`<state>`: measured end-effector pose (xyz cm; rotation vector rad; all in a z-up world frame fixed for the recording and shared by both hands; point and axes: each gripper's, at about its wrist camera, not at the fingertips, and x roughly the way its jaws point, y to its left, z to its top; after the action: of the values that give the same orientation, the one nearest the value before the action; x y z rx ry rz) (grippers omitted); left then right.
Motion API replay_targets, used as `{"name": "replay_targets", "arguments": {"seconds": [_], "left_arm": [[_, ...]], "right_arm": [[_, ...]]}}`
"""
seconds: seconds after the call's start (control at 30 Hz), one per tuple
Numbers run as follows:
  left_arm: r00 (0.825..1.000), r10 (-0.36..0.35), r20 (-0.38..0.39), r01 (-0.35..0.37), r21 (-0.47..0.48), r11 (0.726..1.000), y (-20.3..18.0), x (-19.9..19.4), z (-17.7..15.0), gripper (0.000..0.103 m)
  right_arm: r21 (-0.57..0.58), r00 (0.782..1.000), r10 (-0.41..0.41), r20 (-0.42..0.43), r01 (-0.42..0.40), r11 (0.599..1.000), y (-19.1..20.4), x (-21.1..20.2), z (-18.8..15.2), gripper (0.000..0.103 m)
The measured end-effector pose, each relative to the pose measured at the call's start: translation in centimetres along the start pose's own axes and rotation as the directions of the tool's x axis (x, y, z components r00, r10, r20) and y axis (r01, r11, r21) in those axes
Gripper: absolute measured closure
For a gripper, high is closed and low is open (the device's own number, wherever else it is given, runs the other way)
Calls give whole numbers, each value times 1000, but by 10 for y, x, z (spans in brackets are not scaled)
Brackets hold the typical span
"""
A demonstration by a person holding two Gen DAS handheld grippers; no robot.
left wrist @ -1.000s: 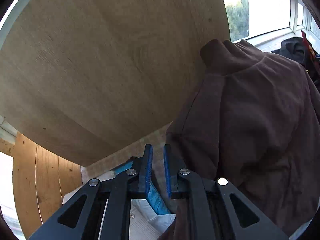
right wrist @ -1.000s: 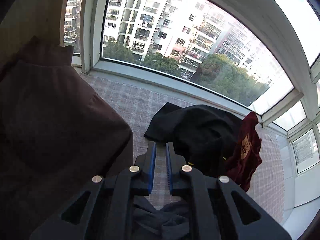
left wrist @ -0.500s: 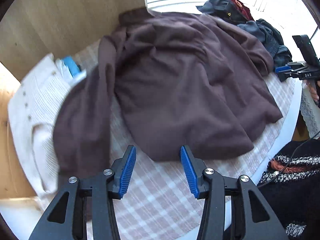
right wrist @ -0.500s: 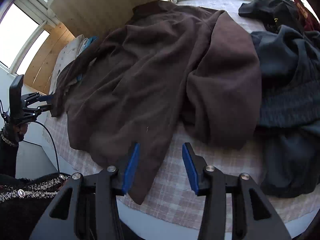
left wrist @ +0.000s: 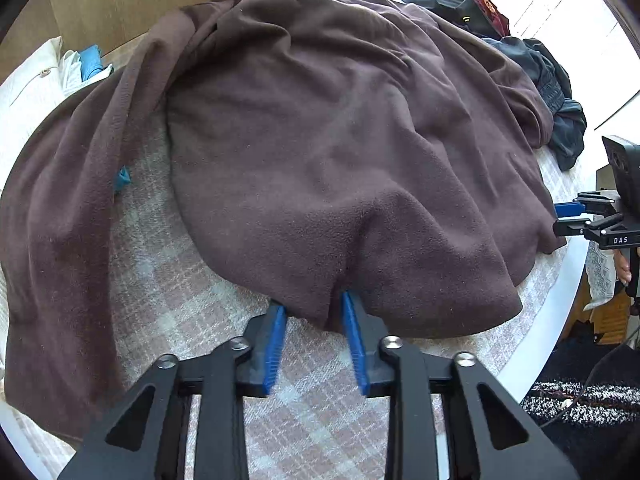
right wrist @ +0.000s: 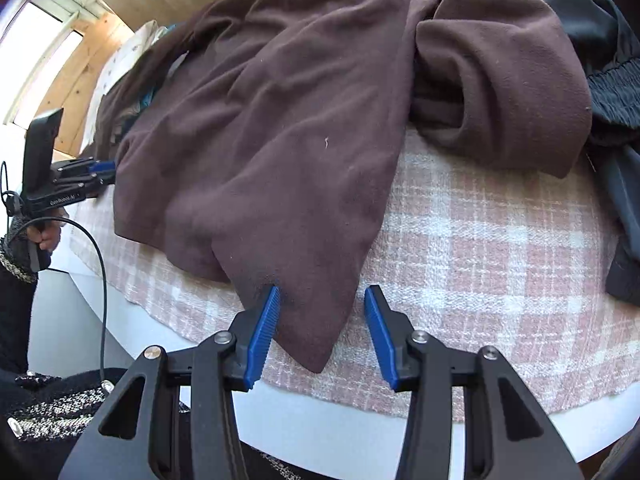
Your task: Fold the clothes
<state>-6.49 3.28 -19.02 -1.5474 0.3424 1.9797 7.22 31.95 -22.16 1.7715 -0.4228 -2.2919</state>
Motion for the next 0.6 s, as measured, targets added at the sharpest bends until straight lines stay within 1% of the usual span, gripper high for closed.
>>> {"name": "replay_targets", "arguments": {"seconds": [0.07, 0.1, 0.13, 0.17, 0.2, 0.23, 0.3, 0.37, 0.43, 0.5, 0.57, 0.6], "left_arm": [[1000, -11, 13, 11, -2, 1000, 0, 0, 6, 95], [1000, -14, 22, 14, 0, 1000, 0, -3, 9, 96], [999, -10, 37, 10, 8, 1000, -2, -9, 12, 97], [999, -6, 51, 5, 15, 1000, -3, -15, 15, 97], [998, -3, 66, 1, 22, 1000, -4, -21, 18, 98], [997, -1, 79, -2, 29, 1000, -5, -30, 19, 98], [995, -2, 104, -3, 41, 999, -9, -56, 16, 98], [992, -3, 129, -4, 54, 999, -13, -82, 14, 98], [988, -5, 154, -5, 66, 998, -17, -109, 11, 98], [984, -7, 178, -7, 78, 997, -20, -135, 9, 98], [979, -9, 203, -9, 90, 996, -24, -161, 6, 98], [979, -6, 203, -14, 96, 995, -27, -170, 2, 98]], "right_arm": [[-10, 998, 52, 34, -51, 999, 2, -2, 1, 59], [-12, 996, 82, 44, -82, 997, 2, -2, 3, 66], [-11, 993, 110, 49, -109, 994, 2, -3, 5, 78], [-5, 989, 136, 53, -136, 991, 1, -4, 8, 98], [11, 985, 161, 62, -162, 987, -1, -8, 11, 98], [19, 979, 181, 88, -184, 983, -3, -18, 15, 98], [7, 965, 199, 174, -203, 979, -6, -50, 23, 98], [-15, 946, 194, 258, -197, 980, -10, -94, 28, 99], [-34, 928, 178, 329, -176, 984, -14, -138, 32, 99], [-56, 915, 149, 374, -138, 989, -15, -181, 32, 99], [-69, 916, 104, 388, -83, 994, -14, -210, 27, 99], [-66, 915, 72, 398, -50, 997, -15, -220, 23, 99]]}}
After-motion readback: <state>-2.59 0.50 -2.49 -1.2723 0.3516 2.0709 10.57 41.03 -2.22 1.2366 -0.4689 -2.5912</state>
